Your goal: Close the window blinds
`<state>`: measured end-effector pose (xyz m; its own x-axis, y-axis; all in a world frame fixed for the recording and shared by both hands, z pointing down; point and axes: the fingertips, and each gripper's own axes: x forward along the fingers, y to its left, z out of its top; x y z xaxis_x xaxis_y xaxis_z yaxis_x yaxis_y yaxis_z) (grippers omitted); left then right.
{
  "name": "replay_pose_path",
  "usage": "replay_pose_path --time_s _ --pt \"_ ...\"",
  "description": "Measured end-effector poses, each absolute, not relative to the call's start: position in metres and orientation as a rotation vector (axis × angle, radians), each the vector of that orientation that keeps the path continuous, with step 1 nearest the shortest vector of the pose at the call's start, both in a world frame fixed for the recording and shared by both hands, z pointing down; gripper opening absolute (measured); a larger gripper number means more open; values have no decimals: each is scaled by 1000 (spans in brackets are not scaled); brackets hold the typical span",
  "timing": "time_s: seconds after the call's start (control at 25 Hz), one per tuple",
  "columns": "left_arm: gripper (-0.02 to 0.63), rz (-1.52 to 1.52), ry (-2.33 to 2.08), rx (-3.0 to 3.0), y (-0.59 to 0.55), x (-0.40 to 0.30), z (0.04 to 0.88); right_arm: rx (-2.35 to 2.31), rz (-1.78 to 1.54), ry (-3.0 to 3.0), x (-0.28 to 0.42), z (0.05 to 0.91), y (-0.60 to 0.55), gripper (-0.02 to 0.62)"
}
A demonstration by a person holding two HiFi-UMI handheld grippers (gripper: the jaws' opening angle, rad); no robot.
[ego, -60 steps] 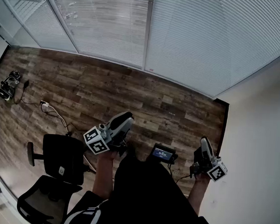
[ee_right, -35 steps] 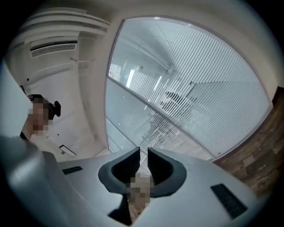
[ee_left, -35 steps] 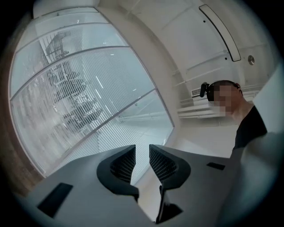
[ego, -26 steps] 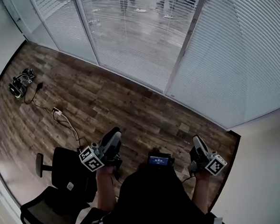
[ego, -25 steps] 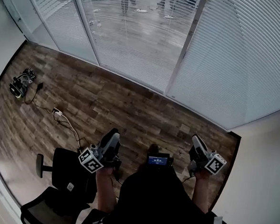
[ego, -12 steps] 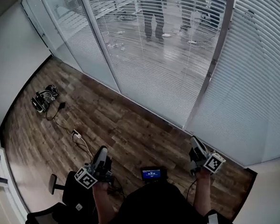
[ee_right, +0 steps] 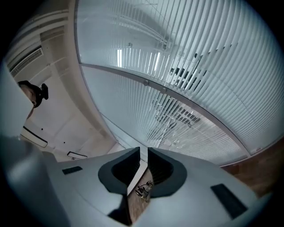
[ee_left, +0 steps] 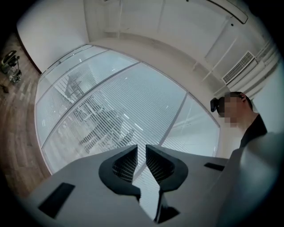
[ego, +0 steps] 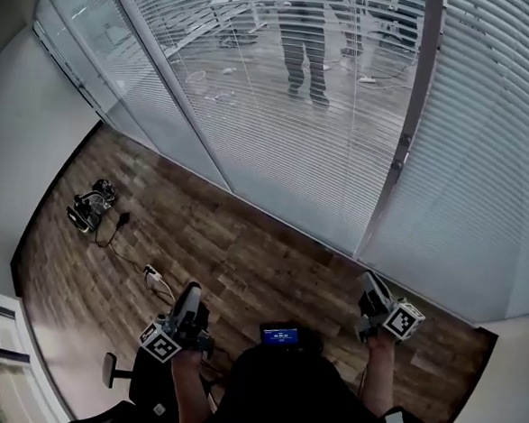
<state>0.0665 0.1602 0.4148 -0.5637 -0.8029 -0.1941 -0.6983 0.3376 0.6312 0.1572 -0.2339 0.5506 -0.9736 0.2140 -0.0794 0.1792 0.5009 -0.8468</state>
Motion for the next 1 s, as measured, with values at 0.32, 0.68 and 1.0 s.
replay_pose_path --time_s 0.32,0.68,1.0 --pt "56 -1096 -2353 1459 148 -2 431 -194 1354 -2795 129 537 -248 58" --pt "127 -1289 -2314 1455 202 -144 441 55 1236 -2924 42 492 -236 58" --pt "141 -1285 -2238 1456 239 -224 482 212 1133 -2977 5 486 -207 58"
